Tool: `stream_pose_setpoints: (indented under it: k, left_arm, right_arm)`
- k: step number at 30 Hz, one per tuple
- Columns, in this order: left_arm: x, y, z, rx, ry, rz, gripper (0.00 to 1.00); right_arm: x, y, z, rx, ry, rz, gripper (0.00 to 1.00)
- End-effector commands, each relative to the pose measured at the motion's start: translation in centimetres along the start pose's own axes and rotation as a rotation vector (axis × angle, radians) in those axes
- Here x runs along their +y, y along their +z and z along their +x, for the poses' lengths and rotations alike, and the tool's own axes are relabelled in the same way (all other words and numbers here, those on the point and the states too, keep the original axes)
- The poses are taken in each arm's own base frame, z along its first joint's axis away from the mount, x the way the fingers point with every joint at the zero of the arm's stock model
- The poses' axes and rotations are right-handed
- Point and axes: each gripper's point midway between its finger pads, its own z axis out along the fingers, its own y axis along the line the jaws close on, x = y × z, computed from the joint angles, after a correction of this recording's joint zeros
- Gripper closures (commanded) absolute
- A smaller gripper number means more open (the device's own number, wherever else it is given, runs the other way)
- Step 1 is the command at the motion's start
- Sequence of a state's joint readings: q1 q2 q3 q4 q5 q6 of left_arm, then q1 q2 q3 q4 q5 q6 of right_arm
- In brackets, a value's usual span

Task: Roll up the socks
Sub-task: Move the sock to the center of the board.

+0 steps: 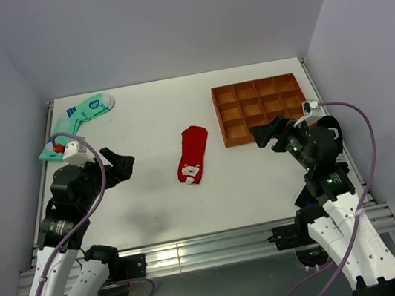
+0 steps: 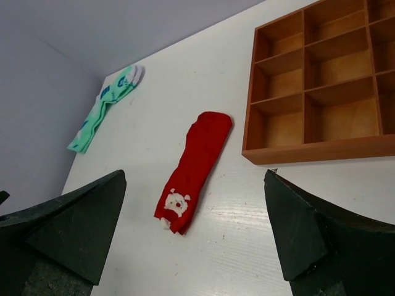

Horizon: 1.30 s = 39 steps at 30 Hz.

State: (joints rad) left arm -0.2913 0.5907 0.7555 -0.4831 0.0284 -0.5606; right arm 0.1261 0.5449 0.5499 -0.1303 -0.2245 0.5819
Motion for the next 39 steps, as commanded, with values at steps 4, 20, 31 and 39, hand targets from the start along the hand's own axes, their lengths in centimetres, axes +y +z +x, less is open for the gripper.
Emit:
stream_pose_setpoints:
  k: [4,20,31,39]
  left_arm:
    - [0.1,0.2,-0.3,-0.023,0.009,-0.001,0.0]
    - [0.2,0.3,-0.1,-0.013,0.006,-0.005,0.01]
    - [-0.1,0.5,0.2,0.001,0.01,0.009,0.01]
    - [-0.3,0.8,0.6,0.022,0.014,0.02,0.01]
  right_arm:
    - [-0.5,0.1,-1.2,-0.022,-0.065,0.047,0.0]
    - [9.0,5.8,12.3,0.315,-0.344,-0.095,0.25]
    - [11.0,8.5,21.4,0.448,-0.558,-0.192,0.51]
    - [11.8,10.5,23.4,0.446,-0.648,-0.268,0.53]
